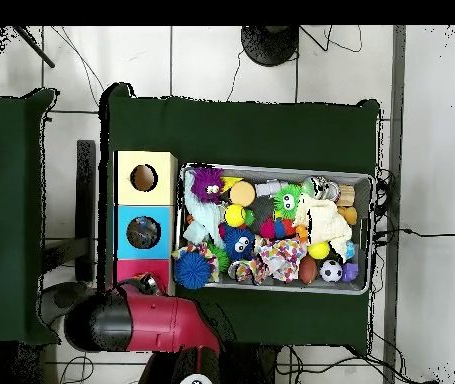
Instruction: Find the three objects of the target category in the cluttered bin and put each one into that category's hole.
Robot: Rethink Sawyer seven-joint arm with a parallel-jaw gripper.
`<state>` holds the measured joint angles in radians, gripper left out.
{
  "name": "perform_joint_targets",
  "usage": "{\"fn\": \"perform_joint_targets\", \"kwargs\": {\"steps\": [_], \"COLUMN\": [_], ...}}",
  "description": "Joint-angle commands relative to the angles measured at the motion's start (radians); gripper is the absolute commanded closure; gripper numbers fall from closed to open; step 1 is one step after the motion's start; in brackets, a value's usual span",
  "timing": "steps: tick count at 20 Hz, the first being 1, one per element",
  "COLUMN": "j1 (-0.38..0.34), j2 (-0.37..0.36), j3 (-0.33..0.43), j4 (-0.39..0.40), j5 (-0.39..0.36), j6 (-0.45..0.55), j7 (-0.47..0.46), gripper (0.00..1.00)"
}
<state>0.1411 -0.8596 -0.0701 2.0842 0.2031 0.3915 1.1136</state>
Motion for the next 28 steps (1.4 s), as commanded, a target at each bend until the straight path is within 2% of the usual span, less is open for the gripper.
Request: {"fn": "perform_joint_targets", "kwargs": {"steps": [1, 10, 17, 23, 28], "j1": [-0.078, -0.097, -0.090, -0.090, -0.111], "j2": [0.103, 0.116, 0.101, 0.071, 0.066], "j3": [0.104, 0.117, 0.106, 0.114, 0.145], "j4": [-0.021, -0.031, -0.013, 0.010, 0.034], "j5": [-0.059, -0.081, -0.088, -0.062, -0.035], "j6": [-0.177, -0.200, -0.174, -0.052, 0.012], "j7": [0.151, 0.151, 0.163, 0.161, 0.161], "gripper": [1.00, 1.00, 1.00, 1.00, 1.00]}}
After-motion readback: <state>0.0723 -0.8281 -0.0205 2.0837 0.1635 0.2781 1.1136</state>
